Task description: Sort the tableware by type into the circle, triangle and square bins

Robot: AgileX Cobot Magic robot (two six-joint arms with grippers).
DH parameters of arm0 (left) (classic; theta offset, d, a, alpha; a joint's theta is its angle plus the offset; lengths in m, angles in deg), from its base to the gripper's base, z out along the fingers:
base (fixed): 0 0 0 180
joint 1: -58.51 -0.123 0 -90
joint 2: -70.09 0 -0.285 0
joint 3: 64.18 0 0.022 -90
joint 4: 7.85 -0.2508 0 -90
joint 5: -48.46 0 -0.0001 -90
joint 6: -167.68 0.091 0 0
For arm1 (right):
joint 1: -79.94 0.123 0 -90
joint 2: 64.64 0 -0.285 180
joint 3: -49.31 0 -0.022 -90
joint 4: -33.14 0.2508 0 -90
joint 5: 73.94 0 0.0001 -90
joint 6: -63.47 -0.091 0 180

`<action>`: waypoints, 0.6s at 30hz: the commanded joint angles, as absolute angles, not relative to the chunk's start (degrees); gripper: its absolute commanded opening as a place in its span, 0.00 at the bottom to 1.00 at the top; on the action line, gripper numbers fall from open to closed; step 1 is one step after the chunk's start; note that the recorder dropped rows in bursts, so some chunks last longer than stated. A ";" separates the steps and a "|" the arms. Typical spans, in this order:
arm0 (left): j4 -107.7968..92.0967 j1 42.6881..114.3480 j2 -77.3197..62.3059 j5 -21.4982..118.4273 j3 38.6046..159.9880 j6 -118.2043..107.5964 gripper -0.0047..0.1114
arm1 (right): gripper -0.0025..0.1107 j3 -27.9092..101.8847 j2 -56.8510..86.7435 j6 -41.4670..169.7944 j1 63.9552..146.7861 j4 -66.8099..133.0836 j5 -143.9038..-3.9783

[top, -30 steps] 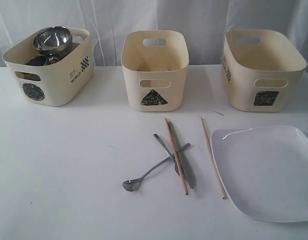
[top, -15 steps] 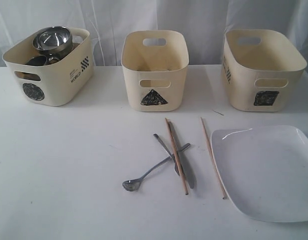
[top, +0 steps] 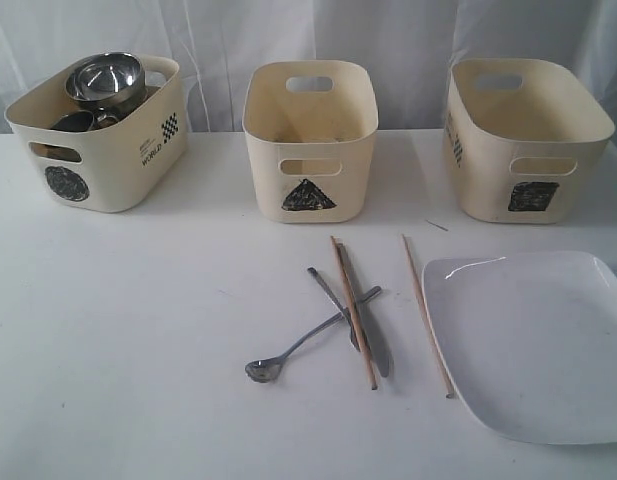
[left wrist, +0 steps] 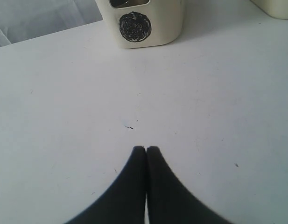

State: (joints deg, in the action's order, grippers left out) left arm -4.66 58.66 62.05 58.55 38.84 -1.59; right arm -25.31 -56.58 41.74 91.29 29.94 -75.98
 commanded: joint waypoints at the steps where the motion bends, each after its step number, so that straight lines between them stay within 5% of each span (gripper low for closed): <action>1: -4.52 58.60 62.31 58.25 38.60 -2.09 0.04 | 0.02 -20.44 -56.85 38.09 91.41 30.21 -81.73; 10: -4.52 58.60 62.31 58.25 38.60 -2.09 0.04 | 0.02 -18.38 -56.85 35.41 91.41 33.57 -78.24; 15: -4.52 58.60 62.31 58.25 38.60 -2.09 0.04 | 0.04 -13.12 -52.35 35.59 92.66 33.66 -56.71; 18: -4.52 58.60 62.31 58.25 38.60 -2.09 0.04 | 0.14 -6.73 -41.11 49.50 94.54 37.26 -48.00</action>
